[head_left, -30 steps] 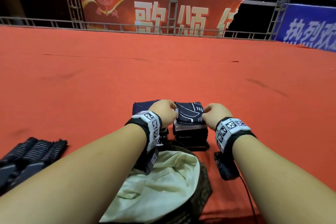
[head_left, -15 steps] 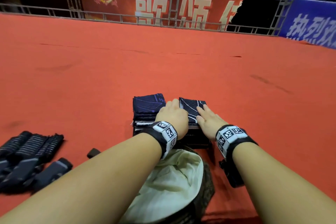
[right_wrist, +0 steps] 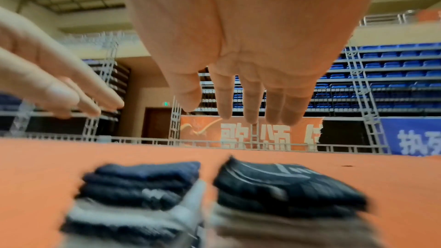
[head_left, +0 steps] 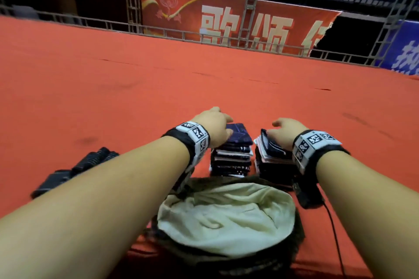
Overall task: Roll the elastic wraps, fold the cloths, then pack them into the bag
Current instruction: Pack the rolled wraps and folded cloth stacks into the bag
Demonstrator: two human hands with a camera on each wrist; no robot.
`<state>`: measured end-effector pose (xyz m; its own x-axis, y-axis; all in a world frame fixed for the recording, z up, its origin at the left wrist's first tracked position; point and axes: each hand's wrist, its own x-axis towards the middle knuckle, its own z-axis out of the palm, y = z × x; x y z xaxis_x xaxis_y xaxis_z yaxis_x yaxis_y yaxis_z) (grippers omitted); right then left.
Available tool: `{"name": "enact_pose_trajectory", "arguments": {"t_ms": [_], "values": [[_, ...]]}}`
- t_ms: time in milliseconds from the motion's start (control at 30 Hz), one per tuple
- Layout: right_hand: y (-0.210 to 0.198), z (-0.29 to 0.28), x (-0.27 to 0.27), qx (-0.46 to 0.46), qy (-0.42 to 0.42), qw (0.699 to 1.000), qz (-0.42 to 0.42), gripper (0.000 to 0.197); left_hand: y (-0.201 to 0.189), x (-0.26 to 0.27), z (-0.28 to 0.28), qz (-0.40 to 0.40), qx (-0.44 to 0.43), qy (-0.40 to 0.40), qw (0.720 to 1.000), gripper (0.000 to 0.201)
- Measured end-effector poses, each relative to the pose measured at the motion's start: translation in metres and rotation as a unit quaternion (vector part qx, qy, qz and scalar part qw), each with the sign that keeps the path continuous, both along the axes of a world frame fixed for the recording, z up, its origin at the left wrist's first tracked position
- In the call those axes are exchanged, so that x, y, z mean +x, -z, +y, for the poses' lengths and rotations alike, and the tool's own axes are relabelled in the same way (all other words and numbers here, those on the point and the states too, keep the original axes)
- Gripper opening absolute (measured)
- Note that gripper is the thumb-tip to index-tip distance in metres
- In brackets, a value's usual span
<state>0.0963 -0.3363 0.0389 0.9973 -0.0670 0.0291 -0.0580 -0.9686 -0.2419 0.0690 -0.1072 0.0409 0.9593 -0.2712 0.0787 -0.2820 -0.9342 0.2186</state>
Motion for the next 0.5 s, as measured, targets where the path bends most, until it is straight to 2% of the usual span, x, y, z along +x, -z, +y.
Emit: {"name": "enact_pose_trajectory", "arguments": {"t_ms": [167, 333, 500], "values": [[-0.022, 0.112, -0.014, 0.062, -0.106, 0.992, -0.025, 0.027, -0.009, -0.036, 0.115, -0.010, 0.016, -0.081, 0.997, 0.050], [0.000, 0.219, -0.043, 0.089, -0.188, 0.978, 0.024, 0.033, 0.007, -0.082, 0.220, 0.035, 0.016, -0.176, 0.984, 0.048], [0.036, 0.295, -0.062, 0.167, -0.194, 0.961, 0.108, 0.020, 0.039, -0.115, 0.286, 0.068, 0.005, -0.235, 0.970, 0.047]]}}
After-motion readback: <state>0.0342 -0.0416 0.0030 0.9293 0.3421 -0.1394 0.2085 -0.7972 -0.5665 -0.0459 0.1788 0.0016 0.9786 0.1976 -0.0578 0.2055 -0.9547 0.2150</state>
